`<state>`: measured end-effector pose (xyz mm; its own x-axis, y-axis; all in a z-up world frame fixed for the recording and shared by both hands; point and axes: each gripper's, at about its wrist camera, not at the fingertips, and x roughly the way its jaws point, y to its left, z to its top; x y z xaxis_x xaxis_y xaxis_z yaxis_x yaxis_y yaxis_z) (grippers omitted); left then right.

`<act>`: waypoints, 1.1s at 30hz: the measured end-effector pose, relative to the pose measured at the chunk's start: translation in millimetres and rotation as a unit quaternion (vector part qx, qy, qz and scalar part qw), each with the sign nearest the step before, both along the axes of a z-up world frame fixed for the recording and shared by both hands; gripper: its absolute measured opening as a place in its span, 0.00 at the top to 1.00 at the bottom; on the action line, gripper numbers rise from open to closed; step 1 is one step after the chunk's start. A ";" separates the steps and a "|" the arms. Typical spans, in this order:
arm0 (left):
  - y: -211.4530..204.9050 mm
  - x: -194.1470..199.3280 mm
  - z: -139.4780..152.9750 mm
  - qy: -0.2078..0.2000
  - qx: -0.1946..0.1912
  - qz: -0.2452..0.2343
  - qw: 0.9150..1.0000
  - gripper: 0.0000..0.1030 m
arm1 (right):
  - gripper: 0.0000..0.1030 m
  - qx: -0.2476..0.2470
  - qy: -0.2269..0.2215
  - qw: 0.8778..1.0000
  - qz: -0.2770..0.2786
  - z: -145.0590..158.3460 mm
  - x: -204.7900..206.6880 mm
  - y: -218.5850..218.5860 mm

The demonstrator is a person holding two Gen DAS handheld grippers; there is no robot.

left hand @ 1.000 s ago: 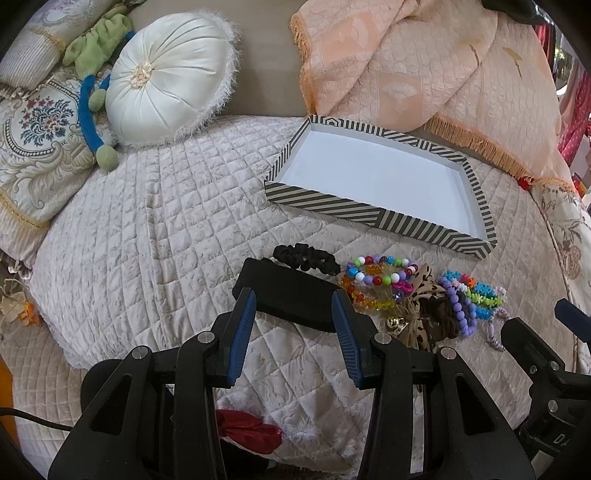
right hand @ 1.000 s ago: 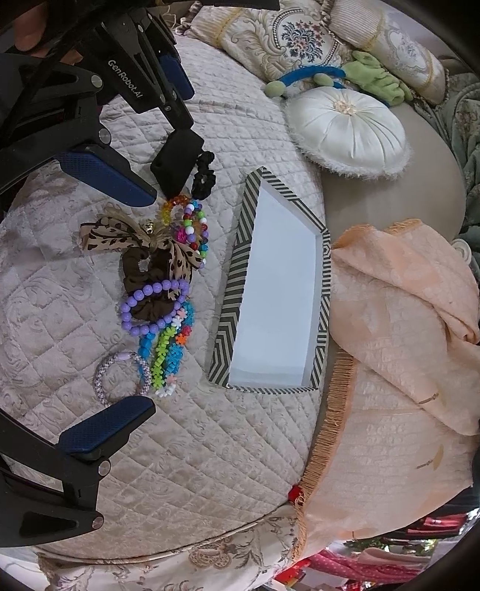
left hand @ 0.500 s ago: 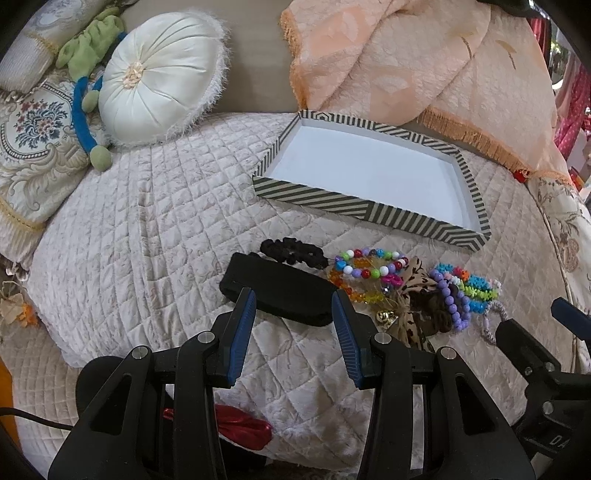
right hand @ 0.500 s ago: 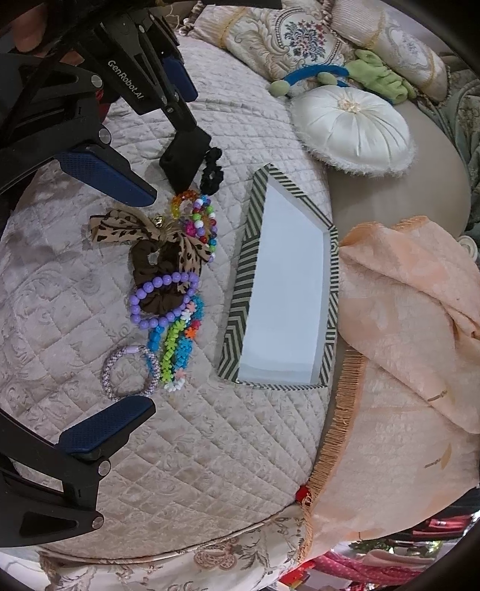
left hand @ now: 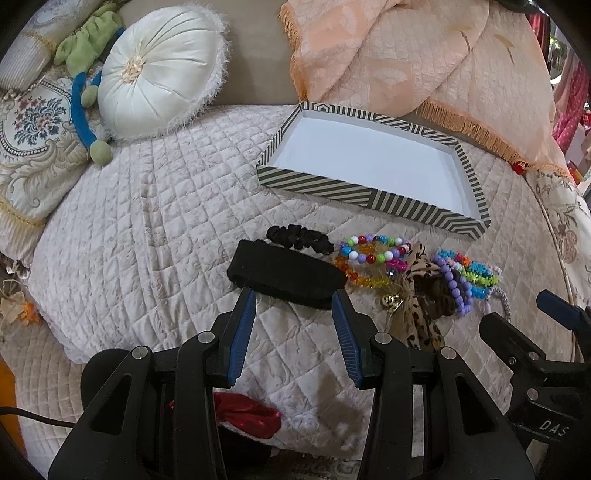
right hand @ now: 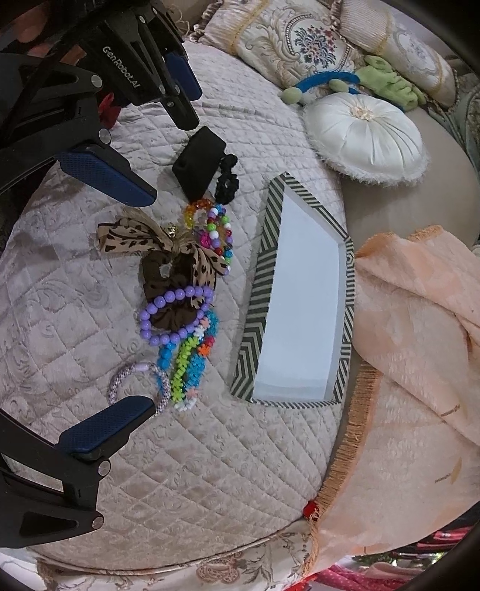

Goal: Organize jewelry
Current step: 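Position the open left gripper over the black fabric pouch, then grasp the red bow with the right gripper while the left gripper grasps the black pouch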

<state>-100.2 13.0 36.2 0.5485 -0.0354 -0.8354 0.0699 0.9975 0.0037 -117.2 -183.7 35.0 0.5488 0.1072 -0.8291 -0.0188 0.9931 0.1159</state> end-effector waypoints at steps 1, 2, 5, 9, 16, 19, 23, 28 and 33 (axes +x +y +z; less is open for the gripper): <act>1.1 -1.3 -0.4 0.001 0.001 0.000 1.000 0.59 | 0.01 0.000 0.000 1.000 0.002 -0.3 -0.5 1.1; 1.3 -2.5 -0.8 0.002 0.002 0.000 1.000 0.59 | 0.01 0.001 0.000 1.000 0.004 -0.5 -1.1 1.9; 2.4 -4.8 -2.1 0.005 0.005 0.001 1.000 0.59 | 0.01 0.002 0.000 1.000 0.006 -0.2 -1.9 2.4; 5.9 -6.6 -3.4 0.009 0.007 0.002 1.000 0.59 | 0.01 0.004 -0.001 1.000 0.006 0.3 -2.8 0.8; 12.3 -10.2 -4.3 0.015 0.007 0.003 1.000 0.59 | 0.01 0.002 0.002 1.000 0.015 -2.1 -4.1 3.2; 16.7 -9.6 -5.0 0.019 0.003 0.005 1.000 0.59 | 0.01 0.007 0.007 1.000 0.023 -5.3 -3.7 5.4; 23.7 -2.7 -4.7 0.027 -0.007 0.004 1.000 0.59 | 0.01 0.019 0.007 0.999 0.046 -10.0 -5.3 9.4; 40.9 23.6 1.5 0.043 -0.029 -0.006 0.999 0.59 | 0.01 0.030 0.005 0.987 0.156 -22.3 -11.5 35.6; 63.1 42.2 8.3 0.042 -0.032 0.020 0.998 0.59 | 0.01 0.034 0.007 0.957 0.289 -42.1 -22.2 79.0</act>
<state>-58.0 76.2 44.5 0.4780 -0.0699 -0.8756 0.0275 0.9975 -0.0647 -139.4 -104.7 -7.1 0.3712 0.4432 -0.8160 -0.5604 0.8076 0.1837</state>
